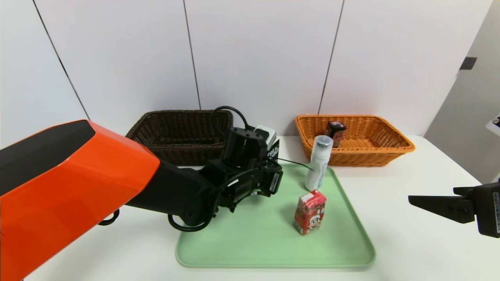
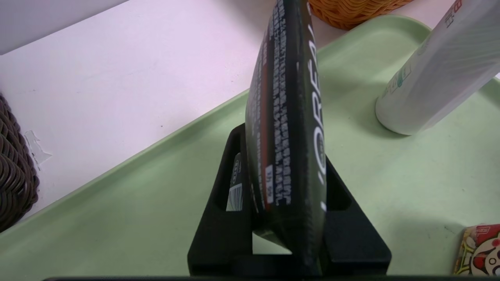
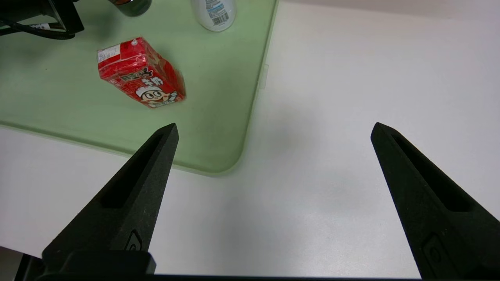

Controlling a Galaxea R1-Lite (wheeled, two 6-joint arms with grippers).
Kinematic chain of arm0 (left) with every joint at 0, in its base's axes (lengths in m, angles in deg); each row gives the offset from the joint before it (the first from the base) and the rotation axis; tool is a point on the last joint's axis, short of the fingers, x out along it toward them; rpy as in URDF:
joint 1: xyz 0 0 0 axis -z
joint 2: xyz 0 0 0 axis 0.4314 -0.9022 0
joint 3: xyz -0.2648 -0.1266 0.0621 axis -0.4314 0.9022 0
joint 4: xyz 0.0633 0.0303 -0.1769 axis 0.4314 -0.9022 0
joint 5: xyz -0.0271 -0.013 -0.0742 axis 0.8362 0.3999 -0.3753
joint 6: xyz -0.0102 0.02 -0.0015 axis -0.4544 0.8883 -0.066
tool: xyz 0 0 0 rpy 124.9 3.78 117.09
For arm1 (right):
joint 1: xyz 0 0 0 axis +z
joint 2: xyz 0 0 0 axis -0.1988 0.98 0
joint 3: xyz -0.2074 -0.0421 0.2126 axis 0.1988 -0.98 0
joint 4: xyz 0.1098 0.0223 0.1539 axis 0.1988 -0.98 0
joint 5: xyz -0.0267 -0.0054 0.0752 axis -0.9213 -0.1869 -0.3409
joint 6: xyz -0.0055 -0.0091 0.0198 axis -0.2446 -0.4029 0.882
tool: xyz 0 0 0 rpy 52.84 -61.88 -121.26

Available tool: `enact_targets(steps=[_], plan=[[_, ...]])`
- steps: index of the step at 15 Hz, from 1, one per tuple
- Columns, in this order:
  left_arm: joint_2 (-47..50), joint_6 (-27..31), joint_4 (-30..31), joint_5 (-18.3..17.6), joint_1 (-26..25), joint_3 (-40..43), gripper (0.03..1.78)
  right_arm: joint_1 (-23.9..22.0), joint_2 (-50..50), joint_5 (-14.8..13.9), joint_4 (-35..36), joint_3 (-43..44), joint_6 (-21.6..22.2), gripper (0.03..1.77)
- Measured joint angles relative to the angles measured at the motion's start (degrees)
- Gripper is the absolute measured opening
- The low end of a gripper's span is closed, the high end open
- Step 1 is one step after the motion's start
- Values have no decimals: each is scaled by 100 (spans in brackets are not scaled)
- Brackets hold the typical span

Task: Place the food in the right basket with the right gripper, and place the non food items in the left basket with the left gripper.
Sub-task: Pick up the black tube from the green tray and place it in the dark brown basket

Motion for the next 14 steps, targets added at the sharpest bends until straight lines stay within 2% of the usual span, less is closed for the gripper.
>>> enact_targets(steps=[7, 14], plan=[[542, 54, -257, 2, 0, -30, 37, 0, -13, -5, 0, 7, 4, 170], [1430, 59, -1414, 0, -116, -705, 37, 0, -33, -11, 2, 20, 4, 170]])
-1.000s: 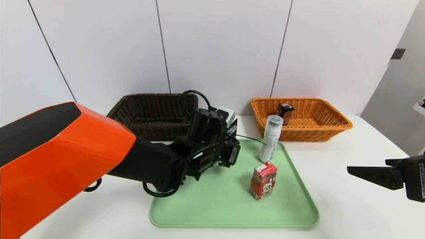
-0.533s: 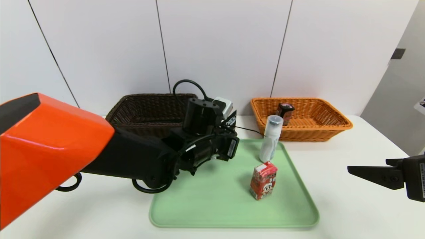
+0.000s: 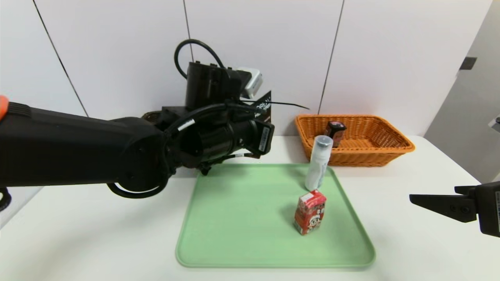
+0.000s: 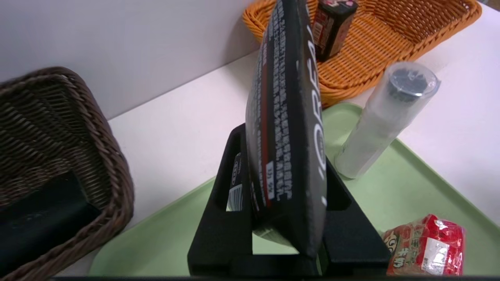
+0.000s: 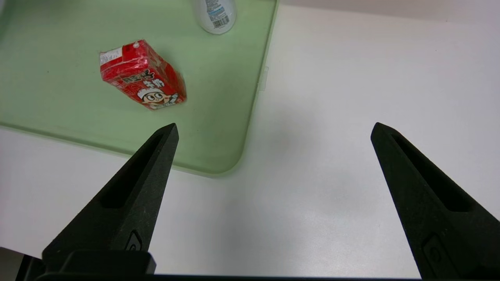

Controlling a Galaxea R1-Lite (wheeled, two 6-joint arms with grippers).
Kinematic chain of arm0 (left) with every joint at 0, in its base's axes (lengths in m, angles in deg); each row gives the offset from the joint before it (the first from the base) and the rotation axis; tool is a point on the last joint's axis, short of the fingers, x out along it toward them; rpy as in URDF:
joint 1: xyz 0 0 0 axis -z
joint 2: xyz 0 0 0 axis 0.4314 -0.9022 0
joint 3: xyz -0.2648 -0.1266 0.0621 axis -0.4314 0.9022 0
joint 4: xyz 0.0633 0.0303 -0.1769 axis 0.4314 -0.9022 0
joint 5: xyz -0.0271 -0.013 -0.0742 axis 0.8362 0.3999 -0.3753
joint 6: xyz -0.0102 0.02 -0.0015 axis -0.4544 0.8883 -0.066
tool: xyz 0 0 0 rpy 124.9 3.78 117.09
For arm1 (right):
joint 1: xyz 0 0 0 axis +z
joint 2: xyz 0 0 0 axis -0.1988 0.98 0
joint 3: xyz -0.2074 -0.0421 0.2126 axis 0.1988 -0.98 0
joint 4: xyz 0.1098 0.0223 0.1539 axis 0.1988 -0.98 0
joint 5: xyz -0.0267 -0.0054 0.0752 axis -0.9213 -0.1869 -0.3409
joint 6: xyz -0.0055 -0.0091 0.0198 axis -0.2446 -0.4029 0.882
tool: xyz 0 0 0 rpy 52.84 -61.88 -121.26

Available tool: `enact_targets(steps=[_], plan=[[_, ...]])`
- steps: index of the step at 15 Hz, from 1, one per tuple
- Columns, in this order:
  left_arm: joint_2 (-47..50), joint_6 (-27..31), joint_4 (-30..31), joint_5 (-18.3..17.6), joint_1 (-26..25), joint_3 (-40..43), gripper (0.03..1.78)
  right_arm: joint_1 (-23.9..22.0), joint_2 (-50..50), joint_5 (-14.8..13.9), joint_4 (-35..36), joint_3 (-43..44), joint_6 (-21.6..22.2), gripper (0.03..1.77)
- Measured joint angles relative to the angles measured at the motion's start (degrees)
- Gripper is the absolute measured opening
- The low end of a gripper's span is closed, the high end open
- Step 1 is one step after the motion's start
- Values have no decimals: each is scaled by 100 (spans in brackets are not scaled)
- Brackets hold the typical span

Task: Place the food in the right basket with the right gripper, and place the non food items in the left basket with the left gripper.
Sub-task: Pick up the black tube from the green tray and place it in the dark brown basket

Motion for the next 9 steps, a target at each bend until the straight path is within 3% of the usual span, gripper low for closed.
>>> enact_targets(steps=[6, 9], plan=[[207, 11, -1153, -20, -1036, -1076, 37, 0, 9, -2, 6, 29, -6, 170], [165, 74, -1359, -30, -1648, -1269, 37, 0, 11, -5, 0, 32, -13, 170]])
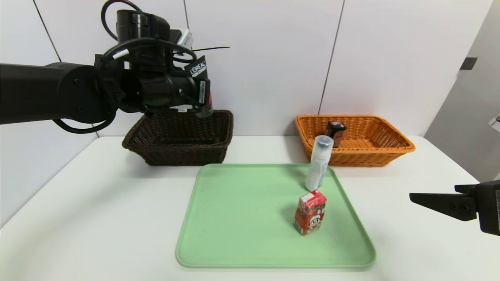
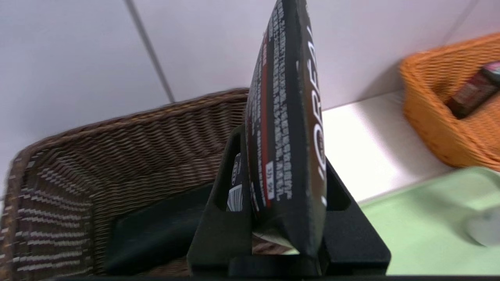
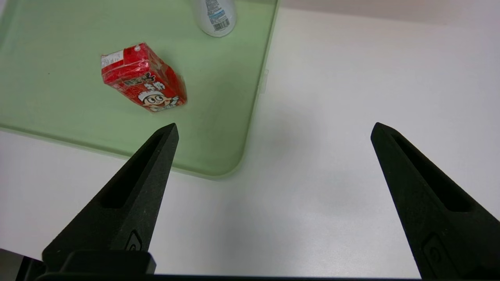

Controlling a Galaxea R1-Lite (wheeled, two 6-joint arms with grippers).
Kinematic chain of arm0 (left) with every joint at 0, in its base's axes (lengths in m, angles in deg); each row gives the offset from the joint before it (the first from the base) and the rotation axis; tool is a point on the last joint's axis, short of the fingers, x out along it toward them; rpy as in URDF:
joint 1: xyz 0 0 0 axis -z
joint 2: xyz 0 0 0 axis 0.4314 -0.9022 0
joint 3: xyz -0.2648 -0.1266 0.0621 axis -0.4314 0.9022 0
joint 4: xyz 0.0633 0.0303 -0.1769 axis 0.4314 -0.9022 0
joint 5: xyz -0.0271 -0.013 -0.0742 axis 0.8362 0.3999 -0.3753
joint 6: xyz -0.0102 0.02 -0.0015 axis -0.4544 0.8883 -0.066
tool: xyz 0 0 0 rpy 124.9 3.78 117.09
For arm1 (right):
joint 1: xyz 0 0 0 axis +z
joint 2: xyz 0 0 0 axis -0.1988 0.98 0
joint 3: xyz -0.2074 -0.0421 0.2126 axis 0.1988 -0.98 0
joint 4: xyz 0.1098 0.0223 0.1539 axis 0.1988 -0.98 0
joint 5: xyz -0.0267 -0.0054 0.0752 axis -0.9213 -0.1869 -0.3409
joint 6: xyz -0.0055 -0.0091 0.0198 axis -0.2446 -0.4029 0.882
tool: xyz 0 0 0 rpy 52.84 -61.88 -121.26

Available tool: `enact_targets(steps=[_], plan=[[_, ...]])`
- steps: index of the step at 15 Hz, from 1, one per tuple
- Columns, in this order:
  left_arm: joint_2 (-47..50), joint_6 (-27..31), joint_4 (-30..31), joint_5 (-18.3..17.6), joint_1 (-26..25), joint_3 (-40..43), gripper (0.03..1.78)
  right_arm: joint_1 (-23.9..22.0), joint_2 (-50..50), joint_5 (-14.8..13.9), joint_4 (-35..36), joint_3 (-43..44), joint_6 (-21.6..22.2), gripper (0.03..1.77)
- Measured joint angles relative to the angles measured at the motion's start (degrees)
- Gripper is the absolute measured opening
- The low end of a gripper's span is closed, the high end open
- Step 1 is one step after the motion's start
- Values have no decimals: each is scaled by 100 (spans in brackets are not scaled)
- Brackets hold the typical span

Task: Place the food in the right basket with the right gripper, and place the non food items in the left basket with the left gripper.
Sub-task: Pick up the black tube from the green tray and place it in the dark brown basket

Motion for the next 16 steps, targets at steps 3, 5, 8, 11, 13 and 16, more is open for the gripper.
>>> enact_targets(steps=[3, 5, 8, 11, 13, 16], plan=[[-258, 57, -6, -11, -384, -30, 37, 4, -5, 6, 0, -13, -12, 170], [-501, 68, 28, -11, -488, -40, 37, 9, 2, 16, 4, -21, -20, 170], [-931, 44, 193, -17, -568, -105, 37, 9, 2, 11, 2, -22, -12, 170], [-1449, 44, 417, -15, -621, -424, 37, 9, 20, 20, 4, -46, -6, 170], [-1752, 41, 439, -15, -629, -592, 37, 9, 57, 22, 9, -51, -9, 170], [-2061, 30, 483, -17, -634, -672, 37, 9, 127, 20, 9, -51, -15, 170]])
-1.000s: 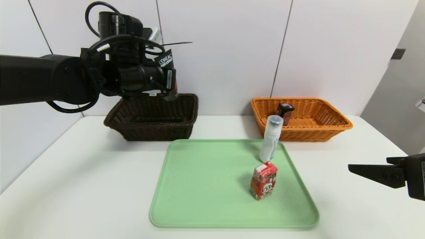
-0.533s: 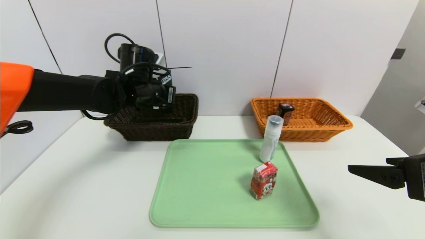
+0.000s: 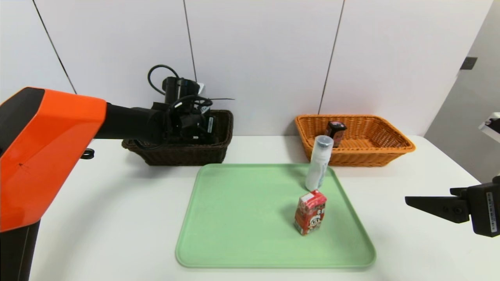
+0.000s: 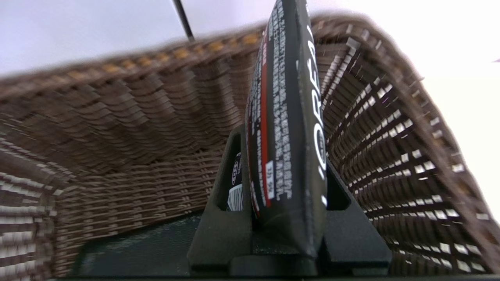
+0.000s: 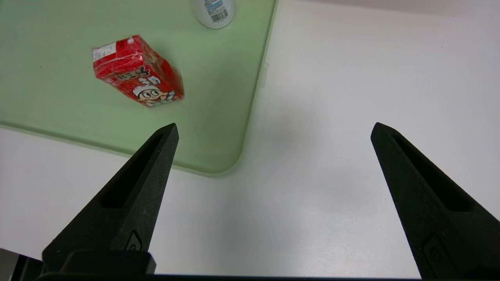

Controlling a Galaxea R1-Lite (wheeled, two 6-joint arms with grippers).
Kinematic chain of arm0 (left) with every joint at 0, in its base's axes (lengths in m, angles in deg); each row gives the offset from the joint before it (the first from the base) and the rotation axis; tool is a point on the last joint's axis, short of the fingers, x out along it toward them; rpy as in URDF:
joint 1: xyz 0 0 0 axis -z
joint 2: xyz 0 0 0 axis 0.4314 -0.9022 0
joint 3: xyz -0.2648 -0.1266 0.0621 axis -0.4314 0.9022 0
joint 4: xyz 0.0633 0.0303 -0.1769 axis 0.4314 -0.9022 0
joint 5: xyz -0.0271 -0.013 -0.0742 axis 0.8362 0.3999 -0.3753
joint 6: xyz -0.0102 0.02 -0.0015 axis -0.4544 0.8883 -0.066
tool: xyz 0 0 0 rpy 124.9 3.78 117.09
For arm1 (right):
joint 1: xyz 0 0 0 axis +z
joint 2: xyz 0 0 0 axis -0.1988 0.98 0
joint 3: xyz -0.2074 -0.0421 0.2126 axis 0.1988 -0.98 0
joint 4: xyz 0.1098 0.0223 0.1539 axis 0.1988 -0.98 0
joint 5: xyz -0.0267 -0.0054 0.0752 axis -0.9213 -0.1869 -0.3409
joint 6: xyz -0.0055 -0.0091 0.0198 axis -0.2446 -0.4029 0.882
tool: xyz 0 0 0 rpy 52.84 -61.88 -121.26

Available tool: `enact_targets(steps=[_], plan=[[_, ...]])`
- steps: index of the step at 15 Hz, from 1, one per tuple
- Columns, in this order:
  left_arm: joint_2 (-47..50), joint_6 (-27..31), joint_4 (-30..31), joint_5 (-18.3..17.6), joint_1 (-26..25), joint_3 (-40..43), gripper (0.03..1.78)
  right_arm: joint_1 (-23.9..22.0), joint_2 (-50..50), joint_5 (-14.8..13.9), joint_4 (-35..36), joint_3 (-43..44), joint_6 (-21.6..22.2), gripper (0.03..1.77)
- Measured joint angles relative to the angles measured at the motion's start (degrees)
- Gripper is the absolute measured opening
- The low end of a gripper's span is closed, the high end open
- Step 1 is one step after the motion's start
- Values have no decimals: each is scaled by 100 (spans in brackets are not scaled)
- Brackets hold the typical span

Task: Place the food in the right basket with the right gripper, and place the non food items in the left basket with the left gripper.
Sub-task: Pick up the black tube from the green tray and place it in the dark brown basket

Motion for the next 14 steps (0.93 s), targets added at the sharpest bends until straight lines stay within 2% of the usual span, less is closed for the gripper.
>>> enact_targets(steps=[4, 5, 8, 10, 14], plan=[[-226, -22, 24, 0, -1, -28, 37, -2, 79, 7, 396, -55, 13, 170], [-251, -17, 27, 0, -1, -28, 44, -2, 94, 9, 450, -78, 17, 170], [-280, -20, -20, -5, -1, -44, 85, -2, 122, 18, 472, -116, 20, 170], [-234, 0, -12, 11, 0, -1, 104, -2, 129, 20, 472, -122, 20, 170], [151, 20, -9, 26, -33, 297, 131, 0, 116, 22, 471, -127, 24, 170]])
